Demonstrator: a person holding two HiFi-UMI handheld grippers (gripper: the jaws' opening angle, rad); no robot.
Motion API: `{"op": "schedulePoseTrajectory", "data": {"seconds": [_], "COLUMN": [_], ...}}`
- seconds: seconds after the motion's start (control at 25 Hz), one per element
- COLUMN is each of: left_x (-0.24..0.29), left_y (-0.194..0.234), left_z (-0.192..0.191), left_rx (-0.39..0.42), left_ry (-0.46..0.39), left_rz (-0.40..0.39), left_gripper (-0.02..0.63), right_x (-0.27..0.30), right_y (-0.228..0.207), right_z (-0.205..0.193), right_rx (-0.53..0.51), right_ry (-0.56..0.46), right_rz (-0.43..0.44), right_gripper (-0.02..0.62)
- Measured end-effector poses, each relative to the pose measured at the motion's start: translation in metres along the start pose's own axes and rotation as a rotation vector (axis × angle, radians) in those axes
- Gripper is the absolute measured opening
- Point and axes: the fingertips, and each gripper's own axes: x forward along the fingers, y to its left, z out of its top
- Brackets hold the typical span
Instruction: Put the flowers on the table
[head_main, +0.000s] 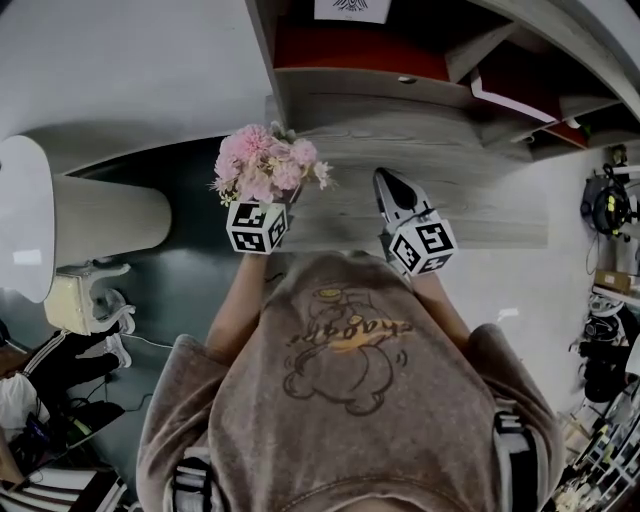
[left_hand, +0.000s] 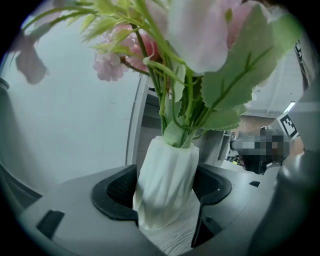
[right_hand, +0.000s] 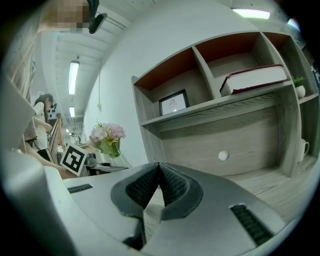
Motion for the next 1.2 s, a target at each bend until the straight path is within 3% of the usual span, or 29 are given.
{"op": "schedulePoseTrajectory", "data": {"seconds": [0.68,1.2], "left_x": [0.026,0.031], "left_y": [0.009,0.008], "left_z": [-0.024,-0.026], "left_rx": [0.025,0.024], "left_ry": [0.078,0.06], "left_rz": [0.011,0.015], "left_gripper": [0.344,0.345], "right_x": [0.01,0.009], "right_y": [-0.015,-0.019], "right_z": [-0.002,-0.006], "right_rx": [0.008,0.01], "right_ry": [0.012,0.021], "right_rz": [0.002,0.004], "right_gripper": [0.0,0.0]}}
